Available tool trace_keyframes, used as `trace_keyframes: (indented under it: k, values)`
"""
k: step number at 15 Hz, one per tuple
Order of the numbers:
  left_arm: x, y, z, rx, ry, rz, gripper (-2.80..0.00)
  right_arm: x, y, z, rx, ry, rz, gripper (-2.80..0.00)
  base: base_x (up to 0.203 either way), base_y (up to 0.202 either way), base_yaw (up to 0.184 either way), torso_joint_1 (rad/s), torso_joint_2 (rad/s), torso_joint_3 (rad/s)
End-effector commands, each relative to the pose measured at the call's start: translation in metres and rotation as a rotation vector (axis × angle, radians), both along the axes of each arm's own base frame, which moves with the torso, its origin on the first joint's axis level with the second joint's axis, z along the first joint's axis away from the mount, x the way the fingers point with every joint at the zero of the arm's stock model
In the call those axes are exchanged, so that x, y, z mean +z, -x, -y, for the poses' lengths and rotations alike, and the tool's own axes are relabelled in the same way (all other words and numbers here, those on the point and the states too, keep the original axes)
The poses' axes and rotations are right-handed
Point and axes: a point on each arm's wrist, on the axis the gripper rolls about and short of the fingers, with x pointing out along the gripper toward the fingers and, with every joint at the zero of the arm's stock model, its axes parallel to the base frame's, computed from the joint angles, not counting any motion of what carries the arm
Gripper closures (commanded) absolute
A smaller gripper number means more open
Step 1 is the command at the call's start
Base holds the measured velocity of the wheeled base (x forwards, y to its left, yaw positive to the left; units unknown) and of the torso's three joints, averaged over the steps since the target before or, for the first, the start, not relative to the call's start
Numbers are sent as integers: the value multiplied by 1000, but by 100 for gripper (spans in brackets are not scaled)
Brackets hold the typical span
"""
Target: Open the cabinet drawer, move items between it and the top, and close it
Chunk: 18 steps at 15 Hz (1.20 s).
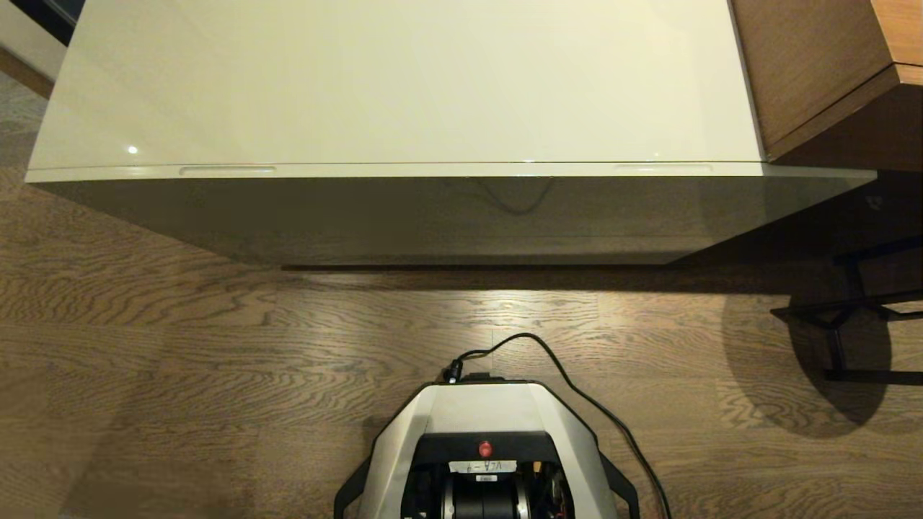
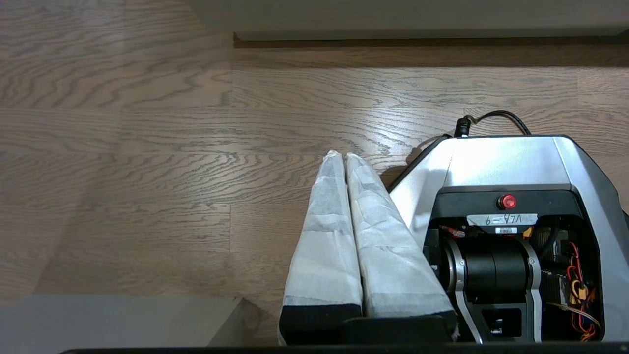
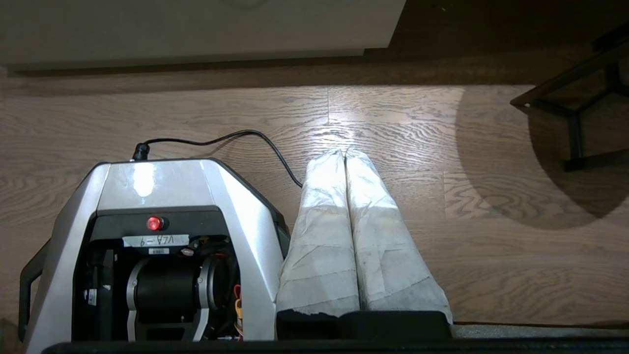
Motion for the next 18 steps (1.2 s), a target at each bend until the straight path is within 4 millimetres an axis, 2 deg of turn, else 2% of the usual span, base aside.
trace_keyframes:
  k: [1,18]
  values:
    - [0,0,0,0,0,-1,0,0,0,0,0,1,-2,0,0,0,0,0,0,0]
    - [0,0,0,0,0,-1,0,0,0,0,1,0,-2,0,0,0,0,0,0,0]
